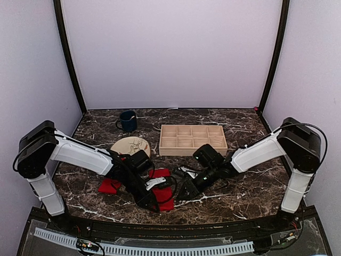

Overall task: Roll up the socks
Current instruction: Roll the sock at the center of the board.

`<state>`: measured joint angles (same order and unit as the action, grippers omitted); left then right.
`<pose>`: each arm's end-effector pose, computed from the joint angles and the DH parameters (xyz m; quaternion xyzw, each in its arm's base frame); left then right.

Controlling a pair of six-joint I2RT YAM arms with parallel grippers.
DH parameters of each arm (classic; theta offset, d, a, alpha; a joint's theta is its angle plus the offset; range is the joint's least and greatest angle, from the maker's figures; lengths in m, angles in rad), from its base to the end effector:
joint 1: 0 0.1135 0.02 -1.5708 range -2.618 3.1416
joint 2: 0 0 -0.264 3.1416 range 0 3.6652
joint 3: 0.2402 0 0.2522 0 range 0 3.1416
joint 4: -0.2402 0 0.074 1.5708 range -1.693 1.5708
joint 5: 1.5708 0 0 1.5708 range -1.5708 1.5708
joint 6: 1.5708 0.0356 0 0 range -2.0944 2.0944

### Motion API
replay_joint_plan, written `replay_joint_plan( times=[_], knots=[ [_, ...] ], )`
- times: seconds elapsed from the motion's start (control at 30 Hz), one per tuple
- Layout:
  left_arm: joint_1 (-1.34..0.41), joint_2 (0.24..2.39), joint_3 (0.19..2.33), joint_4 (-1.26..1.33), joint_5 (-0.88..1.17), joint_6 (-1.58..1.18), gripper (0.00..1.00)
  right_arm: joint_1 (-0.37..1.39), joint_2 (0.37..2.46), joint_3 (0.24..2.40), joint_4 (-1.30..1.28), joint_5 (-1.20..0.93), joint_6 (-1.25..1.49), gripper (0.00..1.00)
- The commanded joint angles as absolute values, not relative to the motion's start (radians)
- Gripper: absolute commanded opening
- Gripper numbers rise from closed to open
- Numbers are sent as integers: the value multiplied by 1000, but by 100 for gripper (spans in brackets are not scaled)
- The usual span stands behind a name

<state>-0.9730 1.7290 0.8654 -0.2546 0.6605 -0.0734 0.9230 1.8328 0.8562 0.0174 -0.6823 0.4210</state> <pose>0.1570 -0.2694 0.1351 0.4663 0.7985 -0.3798 0.0260 0.1834 0.2796 0.1159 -0.3208 0.8455 0.4263 0.0234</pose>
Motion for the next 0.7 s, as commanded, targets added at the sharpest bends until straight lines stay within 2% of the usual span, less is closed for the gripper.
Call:
replay_joint_plan(
  times=[0.0,0.43,0.67],
  knots=[
    [-968,1772,901,-322,781,-41,0,939,1759,808,53,-505,358,29],
    [-916,1868,966,-418,907,31,0,1114,1603,719,39,-109,199,28],
    [-897,1908,998,-452,934,52,0,1210,1522,673,41,-4,147,28]
  ],
)
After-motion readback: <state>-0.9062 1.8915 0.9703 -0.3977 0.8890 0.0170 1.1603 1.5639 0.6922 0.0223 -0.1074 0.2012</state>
